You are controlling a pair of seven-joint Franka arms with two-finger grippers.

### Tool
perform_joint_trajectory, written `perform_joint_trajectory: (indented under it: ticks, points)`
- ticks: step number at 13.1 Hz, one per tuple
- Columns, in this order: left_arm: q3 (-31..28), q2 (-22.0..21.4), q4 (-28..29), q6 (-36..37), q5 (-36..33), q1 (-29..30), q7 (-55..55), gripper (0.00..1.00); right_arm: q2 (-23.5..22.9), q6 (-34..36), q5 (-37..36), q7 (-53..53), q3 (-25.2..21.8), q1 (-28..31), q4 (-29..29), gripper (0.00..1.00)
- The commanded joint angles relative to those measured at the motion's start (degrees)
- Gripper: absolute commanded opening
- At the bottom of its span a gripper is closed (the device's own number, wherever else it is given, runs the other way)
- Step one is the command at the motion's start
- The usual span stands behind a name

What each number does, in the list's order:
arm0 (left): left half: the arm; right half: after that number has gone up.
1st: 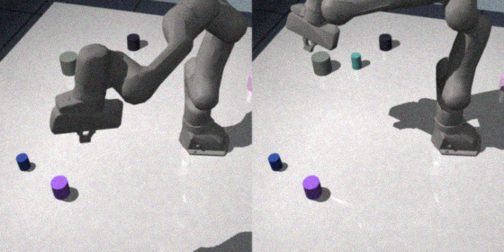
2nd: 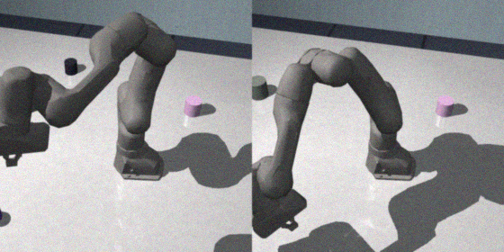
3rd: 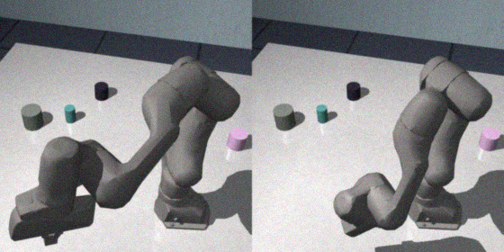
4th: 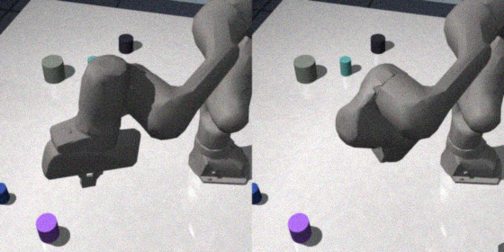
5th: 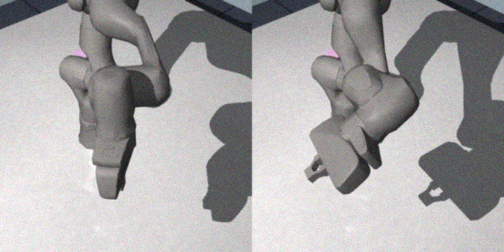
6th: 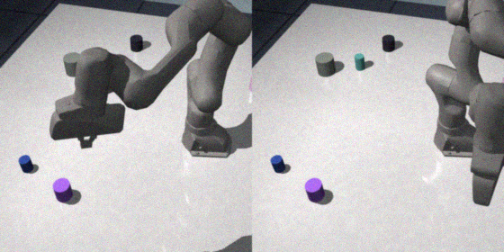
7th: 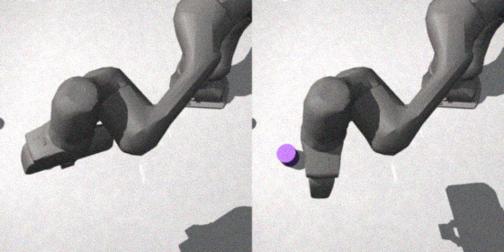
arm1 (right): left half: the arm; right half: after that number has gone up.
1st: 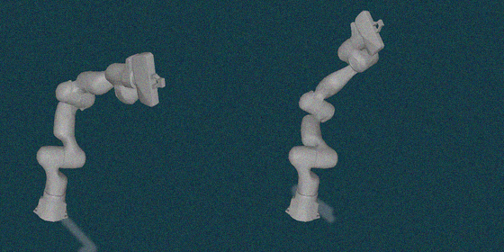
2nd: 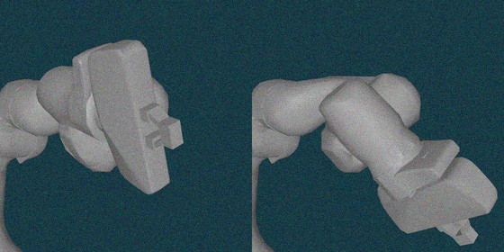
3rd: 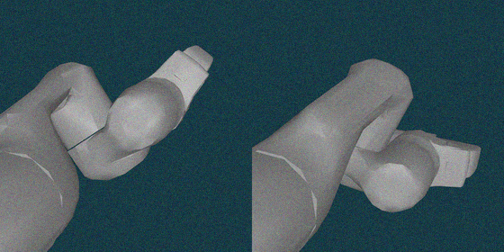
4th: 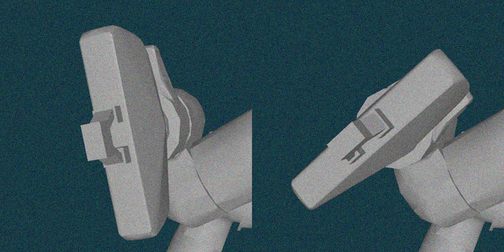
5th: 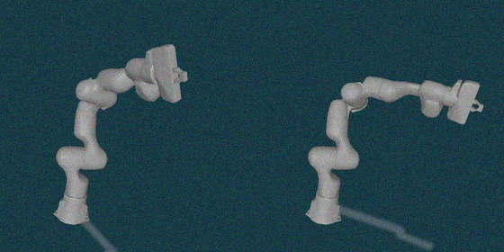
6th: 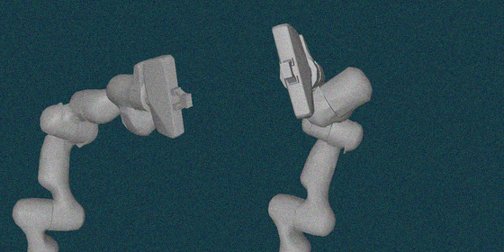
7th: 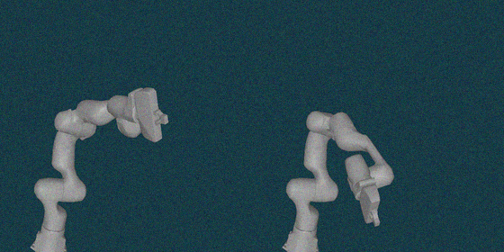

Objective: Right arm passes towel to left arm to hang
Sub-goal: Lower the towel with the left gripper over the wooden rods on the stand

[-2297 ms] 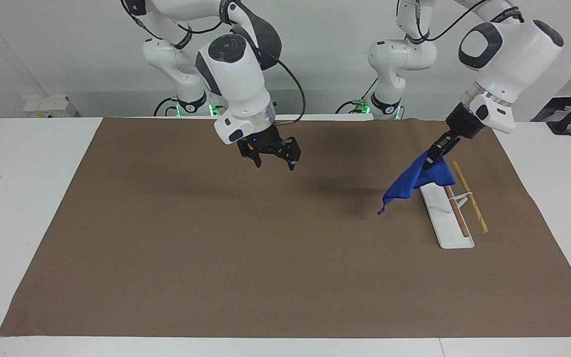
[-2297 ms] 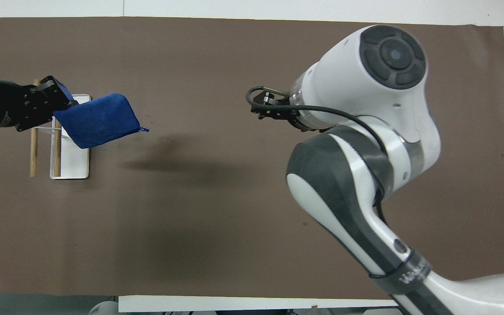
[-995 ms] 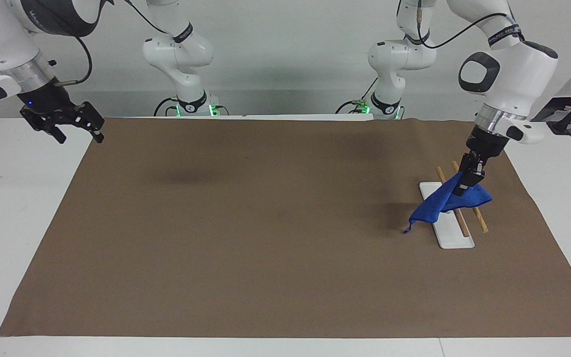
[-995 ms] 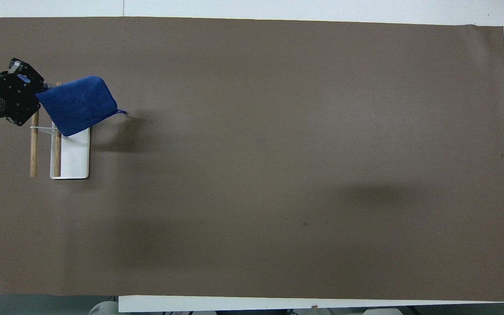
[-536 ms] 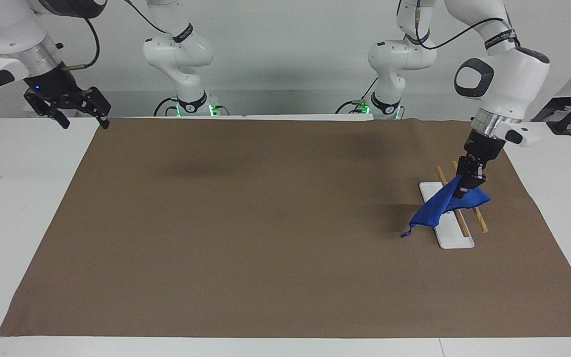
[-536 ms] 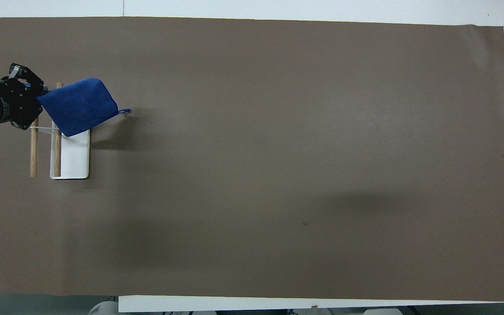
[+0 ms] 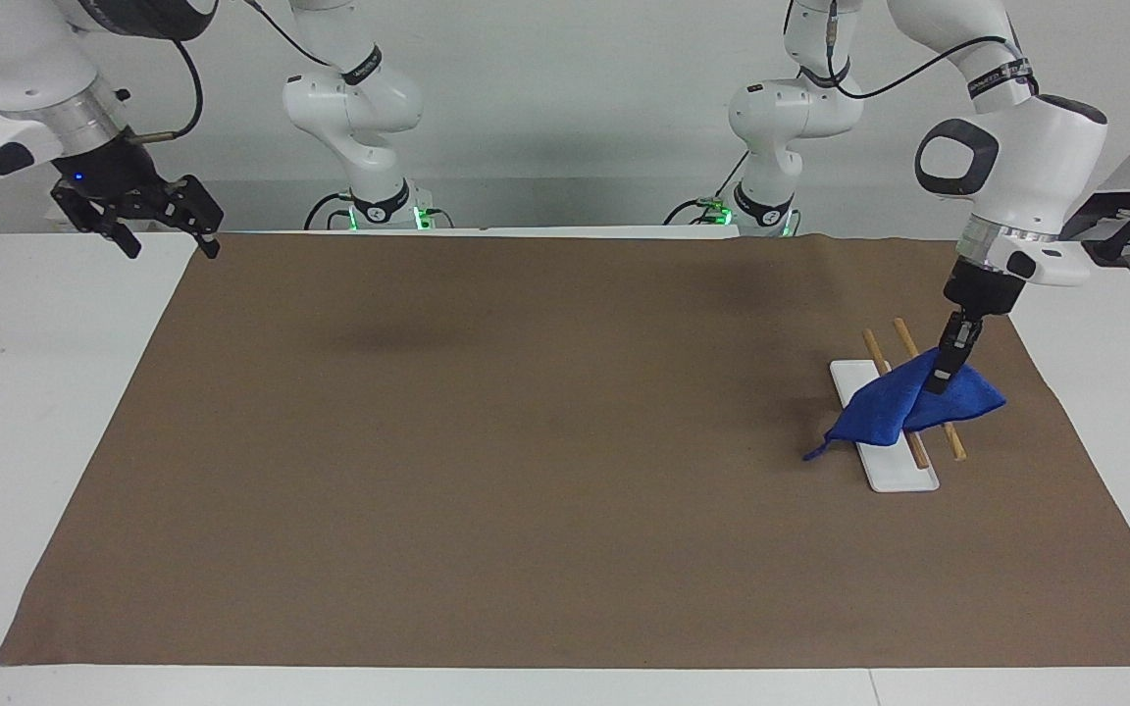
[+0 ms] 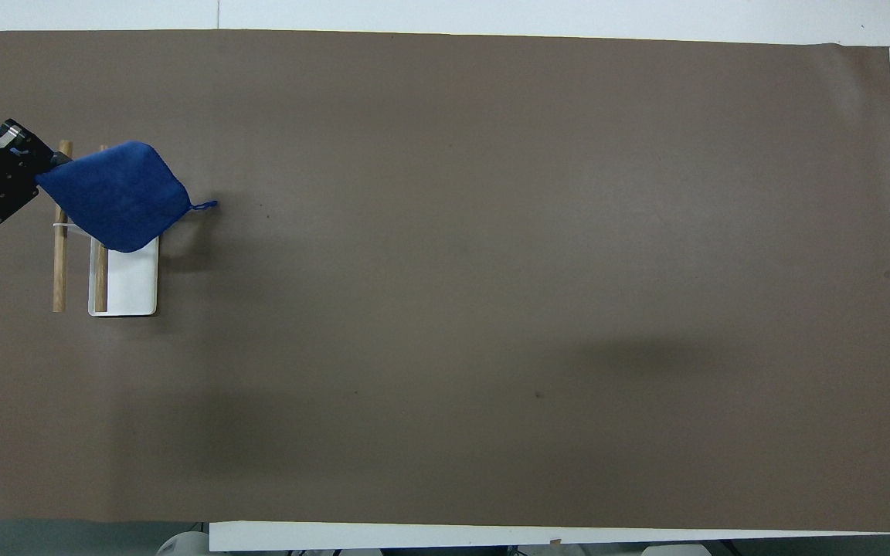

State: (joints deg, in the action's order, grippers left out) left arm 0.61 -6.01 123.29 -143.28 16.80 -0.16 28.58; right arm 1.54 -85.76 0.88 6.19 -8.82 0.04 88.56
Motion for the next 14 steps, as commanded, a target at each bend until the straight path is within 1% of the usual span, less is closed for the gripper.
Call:
perform_joint_trajectory:
  ticks: [1, 4, 6, 7, 11, 14]
  points:
    - [0.1, -0.2, -0.7, 0.1, -0.5, 1.0, -12.5, 0.0, 0.0, 0.5, -0.5, -0.1, 0.6, 0.6, 0.1, 1.0]
    - [0.0, 1.0, -3.7, 2.8, -0.5, 2.5, -20.5, 0.0, 0.0, 1.2, -0.4, -0.1, 0.8, 0.4, 0.1, 1.0]
    - [0.0, 1.3, -4.4, 2.9, -0.5, 3.5, -22.0, 0.0, 0.0, 1.2, -0.4, -0.1, 0.8, 0.4, 0.1, 1.0]
    - [0.0, 1.3, -4.2, 3.0, -0.5, 4.9, -21.9, 0.0, 0.0, 1.3, -0.4, -0.1, 0.8, 0.4, 0.1, 1.0]
    - [-0.3, 0.6, -2.0, 2.7, -0.5, 5.6, -21.5, 0.0, 0.0, 2.1, -0.2, -0.1, 0.8, 0.3, 0.1, 1.0]
    - [-0.3, 0.3, 0.3, 2.7, -0.5, 7.5, -22.1, 0.01, 0.0, 2.2, -0.2, -0.1, 0.9, 0.2, 0.1, 1.0]
